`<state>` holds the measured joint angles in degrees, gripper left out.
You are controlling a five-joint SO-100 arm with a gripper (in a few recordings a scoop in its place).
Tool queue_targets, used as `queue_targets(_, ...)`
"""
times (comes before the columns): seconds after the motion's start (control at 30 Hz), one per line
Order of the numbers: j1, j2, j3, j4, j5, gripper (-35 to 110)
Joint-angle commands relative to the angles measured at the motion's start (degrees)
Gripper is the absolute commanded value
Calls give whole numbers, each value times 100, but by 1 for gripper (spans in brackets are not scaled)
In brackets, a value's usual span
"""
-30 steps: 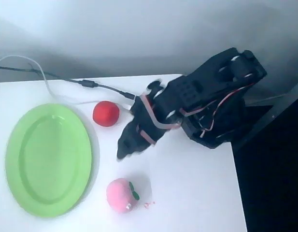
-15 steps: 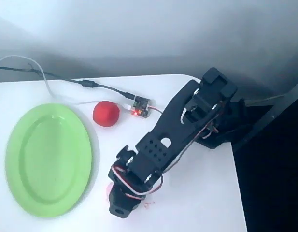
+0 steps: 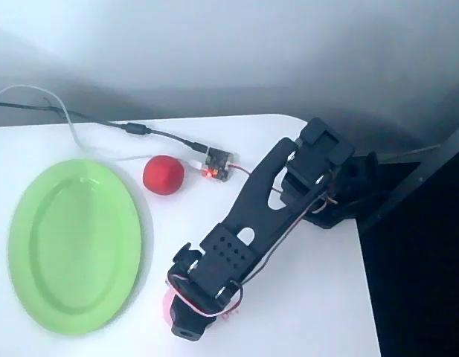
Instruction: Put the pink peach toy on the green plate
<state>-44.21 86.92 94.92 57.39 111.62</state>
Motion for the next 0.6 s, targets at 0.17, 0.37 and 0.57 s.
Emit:
queue_targets(0.17, -149, -53, -132, 44, 88, 0)
queue_targets(0.37, -123, 396, -97, 176, 62, 0)
queue_targets(0.57, 861, 1749, -97, 255, -1107, 0)
